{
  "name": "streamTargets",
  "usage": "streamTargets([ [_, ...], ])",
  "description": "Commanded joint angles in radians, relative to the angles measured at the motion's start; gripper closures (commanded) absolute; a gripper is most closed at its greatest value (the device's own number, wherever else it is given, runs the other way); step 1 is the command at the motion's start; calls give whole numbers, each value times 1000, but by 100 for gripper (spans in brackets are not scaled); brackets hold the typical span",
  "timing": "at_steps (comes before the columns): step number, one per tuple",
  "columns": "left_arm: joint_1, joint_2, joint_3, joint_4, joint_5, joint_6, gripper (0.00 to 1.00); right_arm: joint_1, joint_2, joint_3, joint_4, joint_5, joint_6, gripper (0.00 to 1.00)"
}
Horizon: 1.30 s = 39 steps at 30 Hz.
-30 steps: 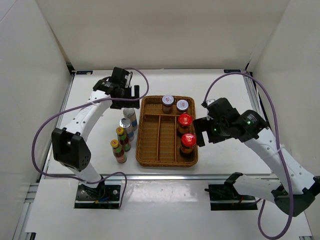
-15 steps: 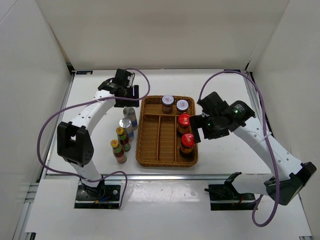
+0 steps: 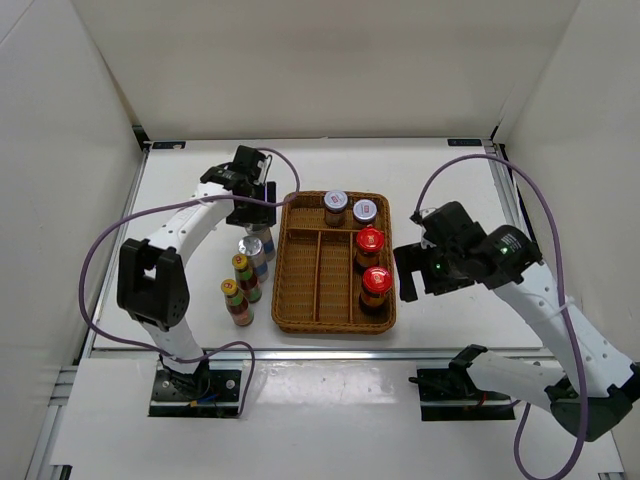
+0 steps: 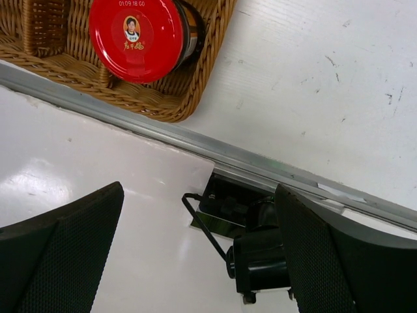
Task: Organize the condiment bottles
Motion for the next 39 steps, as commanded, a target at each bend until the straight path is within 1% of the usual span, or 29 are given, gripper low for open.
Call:
streamTargets([
  [1,-4,-36,8,-16,-24,23,23,-2,-8,-37,36,-9,-13,0],
  [2,-4,-36,8,-16,-24,23,28,-2,-18,-48,36,-9,-13,0],
  [3,-4,-36,23,-16,-24,32,39,-2,-9,-57,48,-9,-23,0],
  [4,-4,-36,23,-16,-33,32,44,-2,-8,-68,48,-9,-23,0],
  [6,-4,-36,90,-16,-65,32,56,-2,2,-68,58,-9,-23,0],
  [7,-4,-36,127,-45,-84,23,58,-2,13,-59,58,-9,-23,0],
  [8,-13,-36,216,-57,-117,23,58,-2,13,-59,58,-20,-23,0],
  [10,-13,-36,319,-88,-150,2,64,-2,13,-59,70,-32,-32,0],
  [11,-25,-25,420,-120,-161,2,67,-2,13,-75,79,-41,-33,0],
  [13,-54,-15,543,-145,-161,-7,74,-2,13,-97,79,-42,-33,0],
  [14,-70,-14,543,-145,-161,-7,75,-2,13,-97,79,-42,-33,0],
  [15,-103,-14,593,-157,-161,-7,76,-2,24,-106,79,-42,-33,0],
  [16,-122,-14,611,-168,-161,-18,80,-2,24,-106,79,-42,-33,0],
  [18,-172,-14,622,-168,-161,-39,84,-2,24,-106,79,-42,-33,0],
  [21,-225,-14,622,-168,-133,-75,87,-2,24,-115,79,-51,-33,0],
  [22,-264,-14,611,-168,-133,-86,88,-2,24,-115,79,-51,-33,0],
  [28,-415,35,582,-168,-145,-135,89,-2,5,-126,70,-51,-33,0],
  [32,-464,73,562,-131,-145,-144,89,-2,-5,-126,70,-42,-23,0],
  [38,-464,131,514,-99,-136,-153,89,-2,-15,-126,61,-22,-14,0],
  [39,-464,143,504,-99,-136,-153,88,-2,-15,-126,61,-11,-14,0],
])
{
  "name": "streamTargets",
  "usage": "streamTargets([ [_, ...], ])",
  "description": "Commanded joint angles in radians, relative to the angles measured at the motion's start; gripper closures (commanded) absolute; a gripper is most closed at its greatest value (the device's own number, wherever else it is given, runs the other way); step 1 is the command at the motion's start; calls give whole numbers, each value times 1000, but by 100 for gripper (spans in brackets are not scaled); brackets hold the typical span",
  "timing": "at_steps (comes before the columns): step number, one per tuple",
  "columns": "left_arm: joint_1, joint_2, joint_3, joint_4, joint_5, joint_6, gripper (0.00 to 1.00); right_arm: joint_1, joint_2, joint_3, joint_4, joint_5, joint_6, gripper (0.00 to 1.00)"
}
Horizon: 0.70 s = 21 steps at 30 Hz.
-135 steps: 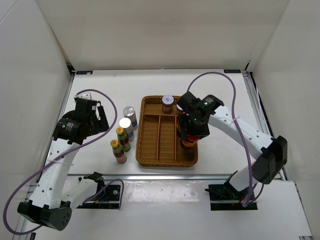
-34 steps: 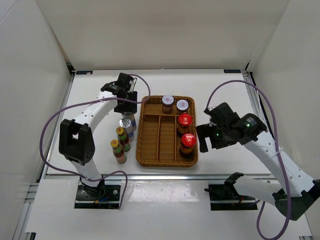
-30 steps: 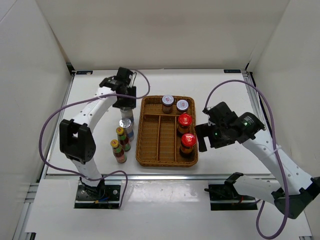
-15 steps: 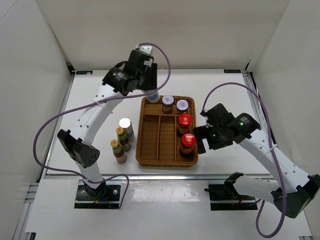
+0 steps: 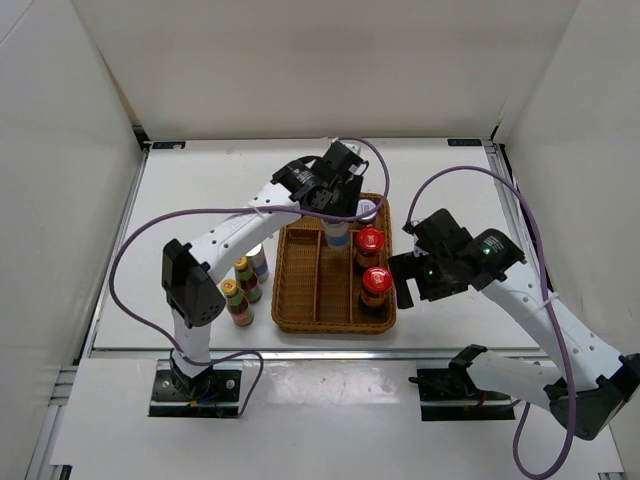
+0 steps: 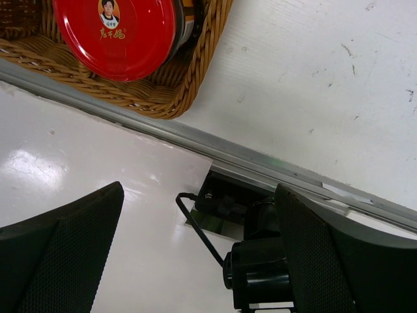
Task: Organize the condiment bottles
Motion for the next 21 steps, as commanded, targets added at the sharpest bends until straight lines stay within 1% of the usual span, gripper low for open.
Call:
streamTargets([
  [1,6,-16,-19,66,-7,-16,88,-2,-20,0,2,20,8,0],
  [5,6,15,-59,101,2,-16,86,-2,-20,0,2,29,8,0],
  [8,6,27,-82,101,11,-16,78,-2,-20,0,2,29,8,0],
  [11,6,52,-82,91,11,-16,59,-2,-20,0,2,29,8,0],
  [12,6,61,-82,91,11,-16,36,-2,-20,0,2,29,8,0],
  [13,6,61,-82,79,11,-25,28,-2,-20,0,2,29,8,0],
  [15,6,61,-91,68,11,-25,16,-2,-20,0,2,29,8,0],
  [16,6,61,-81,49,2,-25,12,-2,-11,0,2,29,8,0],
  [18,6,70,-23,8,-10,-25,0,-2,-11,0,2,29,8,0],
  [19,18,70,8,-47,-45,-25,0,-2,-11,0,2,29,8,0],
  [21,34,70,89,-99,-79,-12,0,-2,-20,-9,2,29,8,0],
])
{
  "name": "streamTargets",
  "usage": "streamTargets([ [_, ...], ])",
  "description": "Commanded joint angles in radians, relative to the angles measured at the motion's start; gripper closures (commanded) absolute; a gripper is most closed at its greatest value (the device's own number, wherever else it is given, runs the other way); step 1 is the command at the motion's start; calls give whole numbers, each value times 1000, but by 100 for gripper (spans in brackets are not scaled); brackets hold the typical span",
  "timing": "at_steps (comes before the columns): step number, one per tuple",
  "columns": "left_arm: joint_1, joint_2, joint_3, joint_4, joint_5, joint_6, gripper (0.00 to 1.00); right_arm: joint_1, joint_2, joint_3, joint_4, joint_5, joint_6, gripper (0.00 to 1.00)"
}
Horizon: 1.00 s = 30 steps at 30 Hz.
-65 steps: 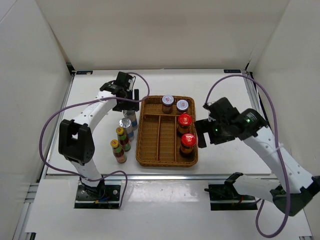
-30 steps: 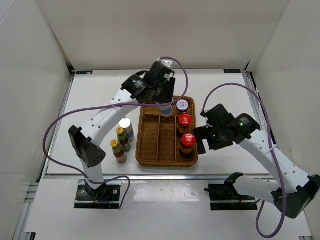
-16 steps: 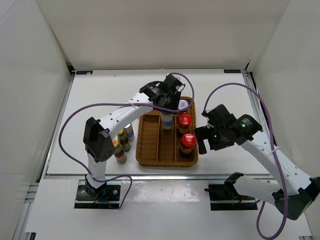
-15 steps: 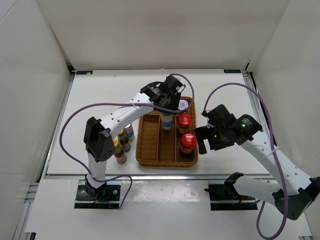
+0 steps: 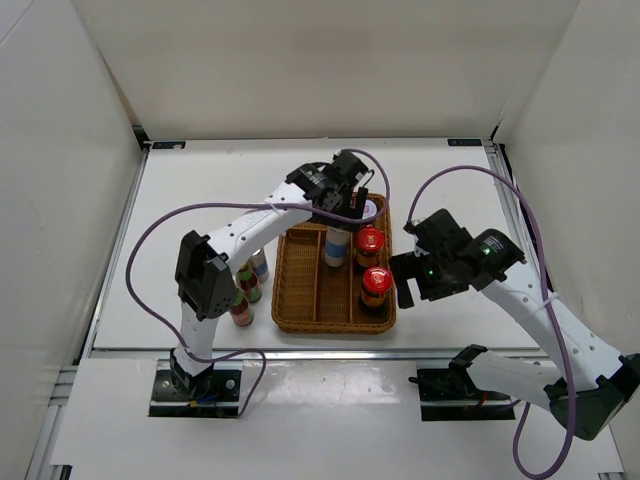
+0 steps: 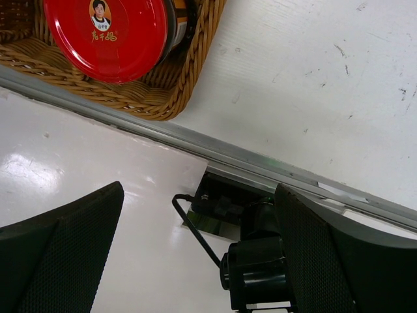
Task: Organize the condiment bottles
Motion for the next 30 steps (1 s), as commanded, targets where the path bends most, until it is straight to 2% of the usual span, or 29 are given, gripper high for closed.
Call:
streamTargets([
  [1,39,-54,151,-129,-105,8,0,-2,-18,-8,2,8,8,0],
  [3,61,-77,205,-175,-158,18,0,-2,-18,-17,2,-3,8,0],
  [6,111,-160,185,-210,-185,19,0,-2,-18,-17,12,-3,8,0],
  [11,217,-315,-65,-201,-144,-4,0,-2,-5,-27,22,-24,-1,0],
  [20,332,-455,-413,-138,-13,-63,0,-2,4,-27,22,-43,-10,0],
  [27,395,-481,-554,-53,47,-51,0,-2,4,-27,22,-52,-10,0],
  [30,407,-470,-565,-20,70,-40,7,-2,4,-27,22,-52,-10,0],
])
